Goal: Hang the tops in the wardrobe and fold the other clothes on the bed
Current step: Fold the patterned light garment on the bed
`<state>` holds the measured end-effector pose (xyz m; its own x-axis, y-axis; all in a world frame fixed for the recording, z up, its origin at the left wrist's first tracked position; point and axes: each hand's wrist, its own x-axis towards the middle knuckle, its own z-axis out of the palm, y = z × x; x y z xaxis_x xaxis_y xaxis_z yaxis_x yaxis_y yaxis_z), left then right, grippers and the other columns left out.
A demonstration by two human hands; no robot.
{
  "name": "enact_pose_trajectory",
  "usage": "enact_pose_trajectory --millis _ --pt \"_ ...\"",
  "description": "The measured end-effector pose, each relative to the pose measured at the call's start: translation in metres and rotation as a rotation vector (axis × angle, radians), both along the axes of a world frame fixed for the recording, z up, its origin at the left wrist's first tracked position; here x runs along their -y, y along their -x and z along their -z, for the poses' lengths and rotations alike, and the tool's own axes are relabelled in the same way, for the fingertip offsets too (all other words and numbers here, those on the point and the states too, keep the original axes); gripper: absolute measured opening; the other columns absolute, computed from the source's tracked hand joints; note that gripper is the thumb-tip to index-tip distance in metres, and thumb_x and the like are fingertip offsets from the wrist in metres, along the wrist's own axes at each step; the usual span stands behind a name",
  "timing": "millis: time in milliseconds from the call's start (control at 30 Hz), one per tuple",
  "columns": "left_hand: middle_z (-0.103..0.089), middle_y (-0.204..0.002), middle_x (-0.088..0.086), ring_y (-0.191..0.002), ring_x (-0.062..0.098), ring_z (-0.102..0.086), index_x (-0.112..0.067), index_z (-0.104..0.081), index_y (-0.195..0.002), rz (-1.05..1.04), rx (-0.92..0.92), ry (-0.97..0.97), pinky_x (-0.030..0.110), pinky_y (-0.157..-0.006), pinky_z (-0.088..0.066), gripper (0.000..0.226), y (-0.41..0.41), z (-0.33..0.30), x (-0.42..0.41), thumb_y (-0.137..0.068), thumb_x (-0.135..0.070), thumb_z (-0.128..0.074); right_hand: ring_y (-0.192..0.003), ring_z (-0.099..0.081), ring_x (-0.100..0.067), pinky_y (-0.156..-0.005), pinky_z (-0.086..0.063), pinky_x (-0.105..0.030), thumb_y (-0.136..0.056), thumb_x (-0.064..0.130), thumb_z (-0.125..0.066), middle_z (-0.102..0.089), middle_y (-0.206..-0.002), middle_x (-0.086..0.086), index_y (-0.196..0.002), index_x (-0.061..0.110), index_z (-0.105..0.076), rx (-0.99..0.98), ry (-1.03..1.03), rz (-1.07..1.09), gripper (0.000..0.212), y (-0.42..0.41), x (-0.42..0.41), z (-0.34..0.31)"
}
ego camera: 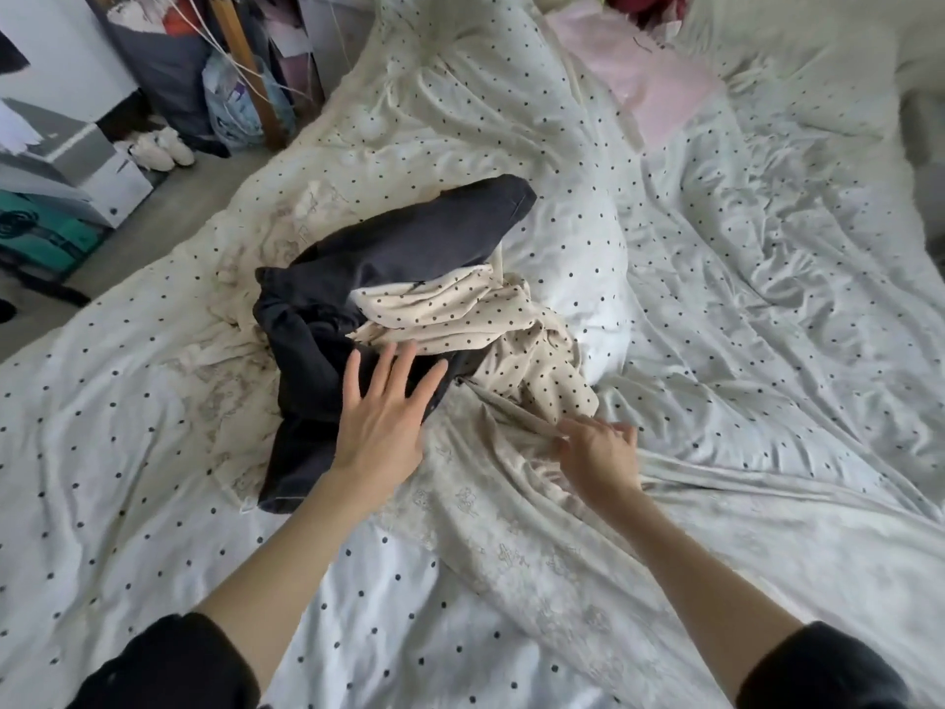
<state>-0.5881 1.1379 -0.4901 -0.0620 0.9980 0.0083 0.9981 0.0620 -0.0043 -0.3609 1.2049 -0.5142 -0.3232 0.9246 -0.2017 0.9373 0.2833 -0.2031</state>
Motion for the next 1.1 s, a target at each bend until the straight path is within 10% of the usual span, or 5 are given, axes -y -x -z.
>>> enact_pose_trajectory --millis 100,267,633,833,1100 --pt "-0.036 -0.147 0.018 -0.139 0.037 -0.027 -0.017 -0.049 -0.136 0.042 0.069 -0.067 0.065 -0.108 -0.017 0.076 -0.027 0.002 0.015 -0.065 -0.002 -0.073 -0.087 -0.061 -0.024 -0.087 -0.025 -0.032 -0.091 0.014 -0.050 -0.070 -0.086 -0.003 -0.088 0.014 -0.071 -0.163 -0.122 0.165 0.022 -0.007 -0.015 -0.020" --pt "-0.045 -0.142 0.016 -0.135 0.037 -0.036 -0.015 -0.059 -0.125 0.125 0.145 -0.047 0.062 -0.106 -0.025 0.064 -0.085 0.007 0.049 -0.065 -0.003 -0.077 -0.137 -0.030 -0.020 -0.115 -0.015 -0.045 -0.094 0.033 -0.051 -0.036 -0.149 -0.001 -0.145 0.025 -0.033 -0.117 0.033 0.191 0.054 -0.038 -0.017 -0.042" --pt "-0.064 -0.105 0.010 -0.094 0.028 -0.063 -0.016 -0.071 -0.095 0.467 0.284 0.139 0.041 -0.083 -0.052 0.045 -0.206 0.036 0.135 -0.053 -0.019 -0.088 -0.129 -0.045 -0.036 -0.102 -0.035 -0.056 -0.070 0.012 -0.080 -0.047 -0.140 -0.016 -0.125 0.007 -0.059 -0.056 -0.009 0.182 0.058 -0.190 0.206 0.000" --pt "-0.065 -0.106 0.012 -0.092 0.031 -0.064 -0.018 -0.071 -0.100 0.555 0.250 0.139 0.043 -0.081 -0.052 0.062 -0.272 0.033 0.140 -0.044 0.004 -0.084 -0.146 0.001 -0.023 -0.117 -0.006 -0.041 -0.094 0.037 -0.051 0.005 -0.158 -0.003 -0.149 0.024 -0.019 0.071 0.176 0.260 0.065 -0.277 0.248 0.023" --pt "-0.066 -0.105 0.017 -0.094 0.035 -0.065 -0.016 -0.072 -0.106 0.562 0.159 0.077 0.047 -0.080 -0.052 0.070 -0.384 0.049 0.166 -0.043 0.015 -0.077 -0.146 0.008 -0.022 -0.117 -0.002 -0.046 -0.099 0.032 -0.035 0.011 -0.158 -0.003 -0.151 0.025 0.002 0.289 0.211 0.467 0.064 -0.428 0.288 0.046"
